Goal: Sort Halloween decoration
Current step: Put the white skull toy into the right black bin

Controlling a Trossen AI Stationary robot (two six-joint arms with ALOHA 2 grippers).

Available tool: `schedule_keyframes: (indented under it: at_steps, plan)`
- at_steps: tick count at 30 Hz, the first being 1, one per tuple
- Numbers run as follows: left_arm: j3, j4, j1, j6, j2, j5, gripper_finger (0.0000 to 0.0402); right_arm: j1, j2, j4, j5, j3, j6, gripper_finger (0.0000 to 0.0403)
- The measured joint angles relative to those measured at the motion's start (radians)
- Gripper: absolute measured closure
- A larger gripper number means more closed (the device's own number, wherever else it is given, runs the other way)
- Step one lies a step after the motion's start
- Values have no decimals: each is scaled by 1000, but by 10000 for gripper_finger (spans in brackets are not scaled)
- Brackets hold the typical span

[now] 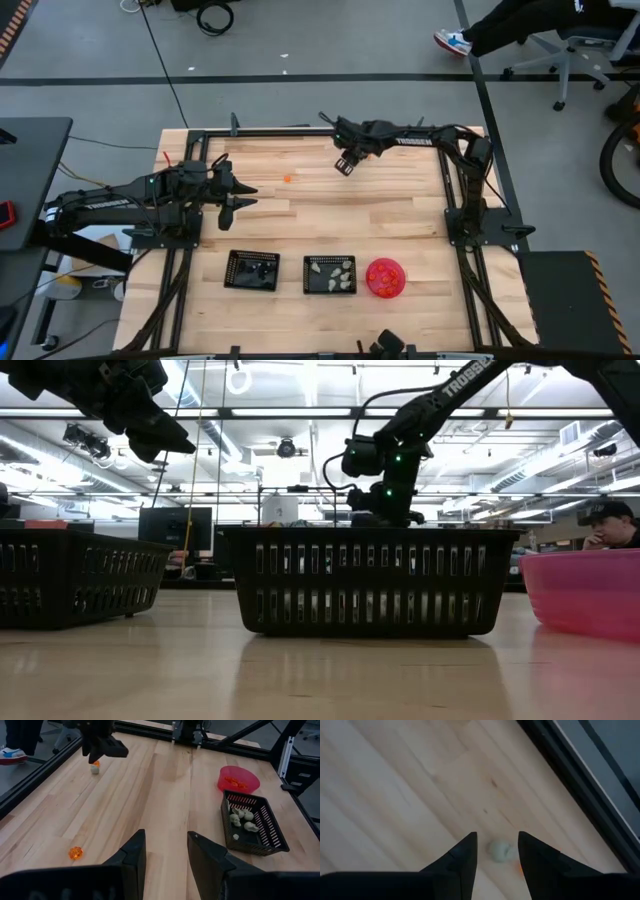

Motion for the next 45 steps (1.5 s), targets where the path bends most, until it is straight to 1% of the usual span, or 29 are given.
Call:
schedule_keyframes:
  at_steps: [8,14,25,33,36,40,45]
  plan:
    - [0,0,0,0,0,0,285,-46,0,4,-10,-5,51,256]
    - [0,2,0,0,0,0,285,-73,0,83,-36,-80,73,256]
    - [0,2,0,0,0,0,285,-81,0,238,-52,-203,78,256]
    - [0,2,0,0,0,0,285,-79,0,219,-64,-219,96,256]
    - [0,2,0,0,0,0,285,-70,-5,213,-65,-219,74,256]
    - [0,1,0,0,0,0,285,-59,-28,184,-47,-219,64,256]
    - [0,1,0,0,0,0,285,-59,-63,117,-19,-219,94,256]
